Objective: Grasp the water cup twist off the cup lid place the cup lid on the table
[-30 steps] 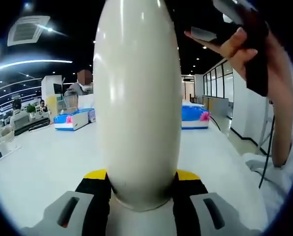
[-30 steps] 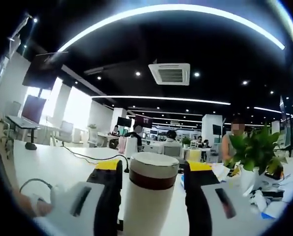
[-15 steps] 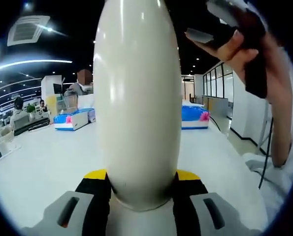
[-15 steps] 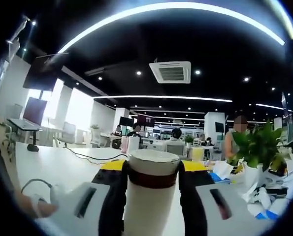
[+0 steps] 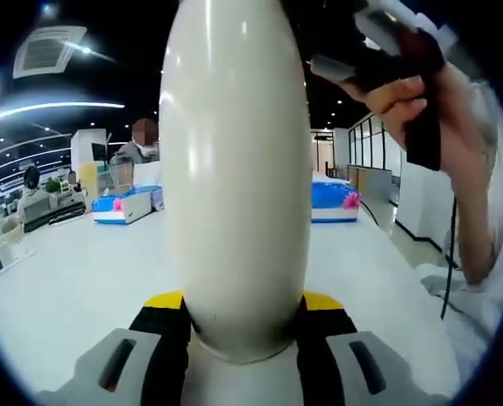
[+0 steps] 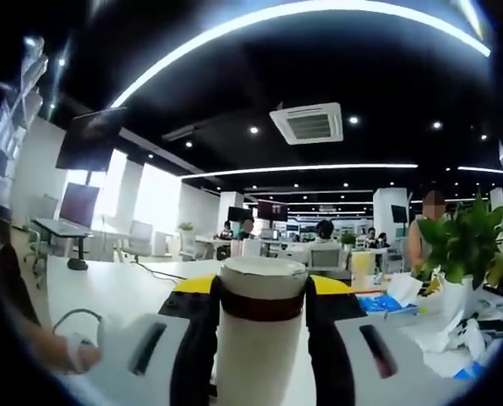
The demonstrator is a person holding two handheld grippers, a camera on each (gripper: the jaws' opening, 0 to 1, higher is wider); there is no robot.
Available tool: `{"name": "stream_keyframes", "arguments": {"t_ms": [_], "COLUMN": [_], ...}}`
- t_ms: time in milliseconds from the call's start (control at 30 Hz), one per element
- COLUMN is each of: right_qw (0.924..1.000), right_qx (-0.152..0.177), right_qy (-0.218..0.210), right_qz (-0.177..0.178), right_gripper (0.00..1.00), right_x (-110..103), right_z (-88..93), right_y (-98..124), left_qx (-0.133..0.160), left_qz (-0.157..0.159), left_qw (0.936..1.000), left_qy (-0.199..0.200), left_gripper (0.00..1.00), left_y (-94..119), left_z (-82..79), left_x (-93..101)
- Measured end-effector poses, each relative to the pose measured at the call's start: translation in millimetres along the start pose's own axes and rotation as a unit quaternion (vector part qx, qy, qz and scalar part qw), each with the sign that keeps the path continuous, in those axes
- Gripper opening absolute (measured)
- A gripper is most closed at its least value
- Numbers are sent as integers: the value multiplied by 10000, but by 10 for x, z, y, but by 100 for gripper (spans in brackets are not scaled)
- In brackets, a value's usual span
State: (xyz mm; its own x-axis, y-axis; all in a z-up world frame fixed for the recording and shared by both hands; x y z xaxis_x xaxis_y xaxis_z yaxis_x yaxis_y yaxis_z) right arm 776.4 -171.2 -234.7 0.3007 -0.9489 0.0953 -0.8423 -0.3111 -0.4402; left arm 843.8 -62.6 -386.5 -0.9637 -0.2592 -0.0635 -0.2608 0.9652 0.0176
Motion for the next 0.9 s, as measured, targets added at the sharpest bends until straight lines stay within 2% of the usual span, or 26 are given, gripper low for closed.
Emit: {"name": "stream_keyframes", "arguments": {"t_ms": [533, 767, 900], "right_qw": [9955, 9884, 9817], "right_qx": [-298, -315, -313], "right_qy": [-356, -661, -796], "right_qz": [-820, -1328, -1700], "right_gripper": [43, 43, 43], "right_x": [164, 286, 339], "right_z": [-19, 2, 11], "right_y": [-87, -120, -148], "left_qx": [12, 13, 15], "left_qz": [-26, -27, -25], "left_qw": [10000, 10000, 10000], "left_qy": [37, 43, 47], "left_gripper": [51, 51, 51], "left_y": [-15, -20, -21], "left_z": [5, 2, 0], "left_x": [-37, -40, -40]}}
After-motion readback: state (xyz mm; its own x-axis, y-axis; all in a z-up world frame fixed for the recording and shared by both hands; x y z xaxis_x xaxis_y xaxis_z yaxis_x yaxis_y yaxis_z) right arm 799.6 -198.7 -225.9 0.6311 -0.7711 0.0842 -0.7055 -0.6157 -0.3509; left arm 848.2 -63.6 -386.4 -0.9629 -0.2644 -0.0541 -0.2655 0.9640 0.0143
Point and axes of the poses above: the point that each gripper's makers call its tool centre point, and the gripper's own axes: y roughly backward along the fingers, x roughly to its right, z roughly out of its underside, the point moved 10 cm from there along y, roughly backward along the fingers, and after that the axes turned 14 degrees about x, right-handed, at the moved point
